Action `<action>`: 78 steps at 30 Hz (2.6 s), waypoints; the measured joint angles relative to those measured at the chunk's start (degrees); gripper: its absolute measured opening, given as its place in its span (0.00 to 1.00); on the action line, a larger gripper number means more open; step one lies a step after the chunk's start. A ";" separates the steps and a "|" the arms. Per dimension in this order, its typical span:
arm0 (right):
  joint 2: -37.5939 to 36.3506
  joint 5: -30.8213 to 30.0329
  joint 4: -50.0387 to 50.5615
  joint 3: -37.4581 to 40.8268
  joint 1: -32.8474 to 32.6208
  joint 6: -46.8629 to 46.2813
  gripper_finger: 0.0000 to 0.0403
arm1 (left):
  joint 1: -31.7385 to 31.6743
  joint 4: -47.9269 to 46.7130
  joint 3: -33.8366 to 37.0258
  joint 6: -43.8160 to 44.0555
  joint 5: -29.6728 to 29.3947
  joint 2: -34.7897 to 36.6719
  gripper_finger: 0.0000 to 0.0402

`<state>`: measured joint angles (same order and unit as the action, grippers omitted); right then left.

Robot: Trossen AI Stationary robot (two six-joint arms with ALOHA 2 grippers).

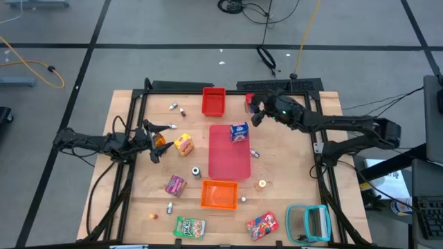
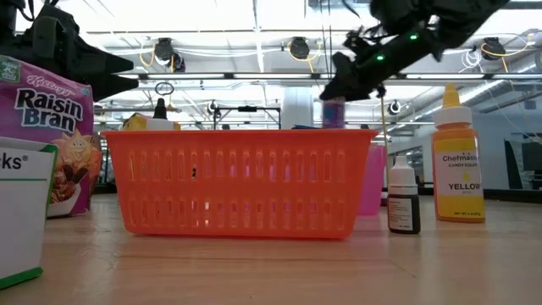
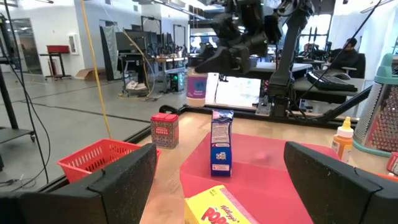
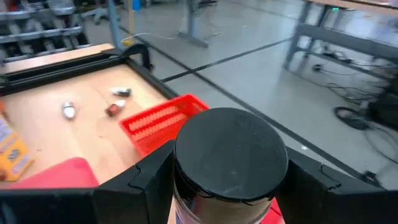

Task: Pick & Place Kitchen Items
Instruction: Put the violet seasoning bottle into the red bin

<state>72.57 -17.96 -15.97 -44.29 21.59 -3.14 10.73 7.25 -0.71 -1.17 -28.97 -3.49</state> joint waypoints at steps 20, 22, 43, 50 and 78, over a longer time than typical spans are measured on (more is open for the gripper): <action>25.23 7.47 -2.29 -24.23 3.27 4.45 0.52 | 0.01 0.08 -0.02 -0.72 -0.04 0.00 0.87; 27.44 9.31 -3.91 -25.02 3.70 3.95 0.52 | -0.01 0.17 -0.02 -1.10 -0.07 0.02 0.88; 39.33 13.62 -11.07 -31.80 8.17 -0.28 0.53 | 0.00 0.28 -0.02 -1.46 -1.16 -0.31 0.87; 40.87 13.76 -12.21 -32.03 8.76 -0.10 0.53 | -0.01 0.30 -0.02 -1.41 -1.17 -0.32 0.87; 47.66 16.73 -16.53 -32.06 11.88 -2.78 0.53 | -0.01 0.31 -0.02 -1.49 -1.33 -1.07 0.87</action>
<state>120.22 -1.23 -32.50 -76.35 33.47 -5.92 10.72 7.55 -0.73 -2.66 -30.30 -4.56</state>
